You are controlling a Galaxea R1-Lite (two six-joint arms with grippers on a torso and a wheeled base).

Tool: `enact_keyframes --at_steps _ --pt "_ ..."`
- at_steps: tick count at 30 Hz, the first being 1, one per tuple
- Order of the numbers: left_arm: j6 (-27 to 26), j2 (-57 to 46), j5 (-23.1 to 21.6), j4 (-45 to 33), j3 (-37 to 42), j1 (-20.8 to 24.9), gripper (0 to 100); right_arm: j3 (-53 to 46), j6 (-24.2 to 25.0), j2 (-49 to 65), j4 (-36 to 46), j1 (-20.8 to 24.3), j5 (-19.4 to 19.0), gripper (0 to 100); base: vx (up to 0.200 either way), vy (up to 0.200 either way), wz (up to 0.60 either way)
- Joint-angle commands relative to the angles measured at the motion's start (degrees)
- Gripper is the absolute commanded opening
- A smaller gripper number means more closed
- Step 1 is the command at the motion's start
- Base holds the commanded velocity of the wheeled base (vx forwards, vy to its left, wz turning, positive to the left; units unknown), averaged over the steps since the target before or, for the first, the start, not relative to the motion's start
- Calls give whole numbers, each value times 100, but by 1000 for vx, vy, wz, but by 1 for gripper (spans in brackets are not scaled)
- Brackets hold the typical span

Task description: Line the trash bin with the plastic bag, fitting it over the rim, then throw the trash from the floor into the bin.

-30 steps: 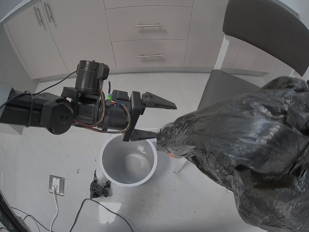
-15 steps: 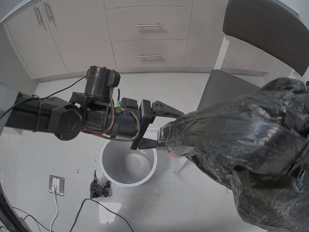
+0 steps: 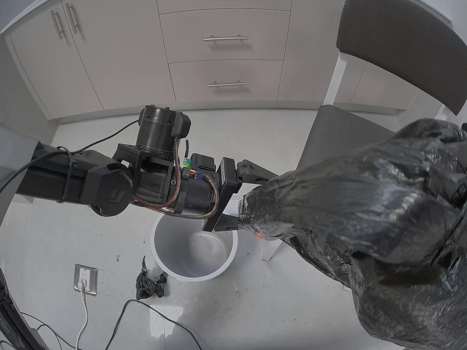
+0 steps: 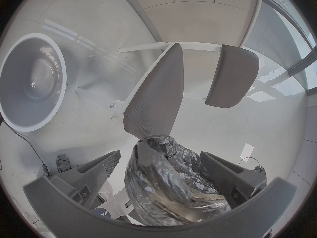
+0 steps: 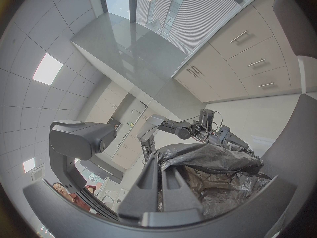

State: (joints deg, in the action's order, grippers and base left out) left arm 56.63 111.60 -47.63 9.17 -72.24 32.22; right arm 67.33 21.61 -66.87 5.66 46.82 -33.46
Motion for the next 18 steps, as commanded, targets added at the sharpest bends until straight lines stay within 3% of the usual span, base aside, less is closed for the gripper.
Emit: enact_keyframes --at_steps 1,3,4,18 --pt "-2 28 -1 -3 0 12 100 8 1 -11 -3 2 -2 0 0 0 0" --pt "6 10 8 -3 8 12 100 8 1 -11 -3 2 -2 0 0 0 0" --pt "6 10 8 -3 8 12 0 8 1 -11 -3 2 -2 0 0 0 0" --pt "33 -165 8 -11 158 127 0 0 1 -2 -3 2 86 0 0 0 0"
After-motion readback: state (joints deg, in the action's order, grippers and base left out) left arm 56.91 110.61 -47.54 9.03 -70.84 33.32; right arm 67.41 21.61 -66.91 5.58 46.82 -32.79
